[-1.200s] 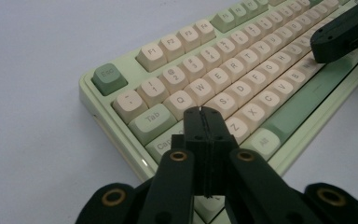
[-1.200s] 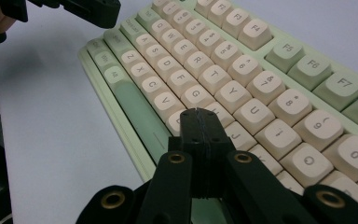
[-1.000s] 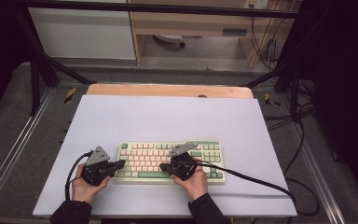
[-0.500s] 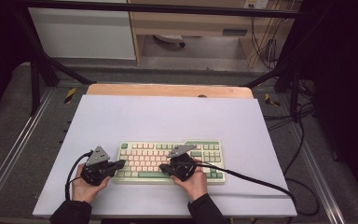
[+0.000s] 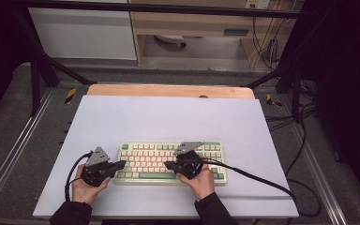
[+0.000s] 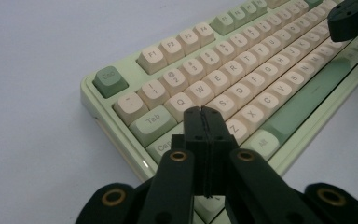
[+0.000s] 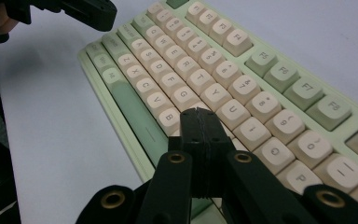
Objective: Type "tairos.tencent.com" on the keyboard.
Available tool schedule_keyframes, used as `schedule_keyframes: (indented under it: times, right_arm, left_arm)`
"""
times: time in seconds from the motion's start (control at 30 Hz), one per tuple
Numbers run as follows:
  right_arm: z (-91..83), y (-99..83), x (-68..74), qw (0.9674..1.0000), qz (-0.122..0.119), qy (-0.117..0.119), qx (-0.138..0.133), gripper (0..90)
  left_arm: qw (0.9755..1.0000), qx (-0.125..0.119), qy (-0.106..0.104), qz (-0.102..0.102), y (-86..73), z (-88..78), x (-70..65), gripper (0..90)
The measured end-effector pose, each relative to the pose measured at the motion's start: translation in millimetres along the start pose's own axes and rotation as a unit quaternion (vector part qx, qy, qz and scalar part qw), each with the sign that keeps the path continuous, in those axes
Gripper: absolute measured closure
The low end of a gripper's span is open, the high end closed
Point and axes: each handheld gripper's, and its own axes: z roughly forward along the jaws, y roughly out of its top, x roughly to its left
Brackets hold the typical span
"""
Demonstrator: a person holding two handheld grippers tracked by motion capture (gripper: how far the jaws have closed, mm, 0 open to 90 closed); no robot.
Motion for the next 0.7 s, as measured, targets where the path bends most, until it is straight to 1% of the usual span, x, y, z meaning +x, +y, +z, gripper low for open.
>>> schedule_keyframes:
  times: [0.07, 0.4, 0.7]
  right_arm:
    - [-3.8, -1.2, -2.2, 1.0000, 0.001, -0.003, 0.002, 90.0]
    - [-21.6, -13.9, -16.7, 0.9997, 0.018, -0.015, -0.003, 90.0]
    - [-35.9, -25.3, -26.5, 0.9992, 0.031, -0.025, -0.004, 90.0]
  left_arm:
    - [1.0000, -0.001, 0.000, 0.000, 0.3, -0.2, -0.2, 89.8]
    - [1.0000, 0.000, -0.002, 0.004, 3.3, 0.3, -3.1, 89.8]
    - [0.9999, 0.001, -0.010, 0.012, 11.2, 4.3, -12.3, 89.8]
